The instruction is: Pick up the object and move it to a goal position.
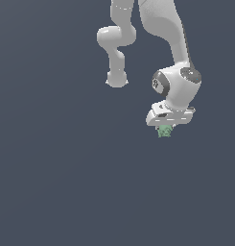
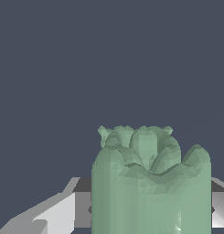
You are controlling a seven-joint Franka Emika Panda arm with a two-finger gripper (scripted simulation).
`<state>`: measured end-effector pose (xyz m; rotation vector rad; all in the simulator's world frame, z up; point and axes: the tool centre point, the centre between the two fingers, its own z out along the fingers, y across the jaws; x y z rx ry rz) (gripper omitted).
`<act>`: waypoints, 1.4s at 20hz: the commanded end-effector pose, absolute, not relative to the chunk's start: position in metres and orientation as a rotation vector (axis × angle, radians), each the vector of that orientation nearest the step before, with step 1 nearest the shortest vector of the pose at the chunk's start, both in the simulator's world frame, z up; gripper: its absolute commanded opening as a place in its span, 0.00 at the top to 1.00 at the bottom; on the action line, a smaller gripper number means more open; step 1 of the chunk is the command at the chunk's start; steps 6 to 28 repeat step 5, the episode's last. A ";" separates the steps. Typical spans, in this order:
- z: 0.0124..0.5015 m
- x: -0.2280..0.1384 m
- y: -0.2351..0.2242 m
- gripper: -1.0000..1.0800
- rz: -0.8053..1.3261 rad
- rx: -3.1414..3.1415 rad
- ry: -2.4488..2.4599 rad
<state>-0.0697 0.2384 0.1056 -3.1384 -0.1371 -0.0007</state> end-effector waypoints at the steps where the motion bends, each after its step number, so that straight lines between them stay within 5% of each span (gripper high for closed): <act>1: 0.107 -0.070 0.242 1.00 0.000 -3.139 -0.134; 28: 0.106 -0.068 0.239 1.00 0.000 -3.139 -0.134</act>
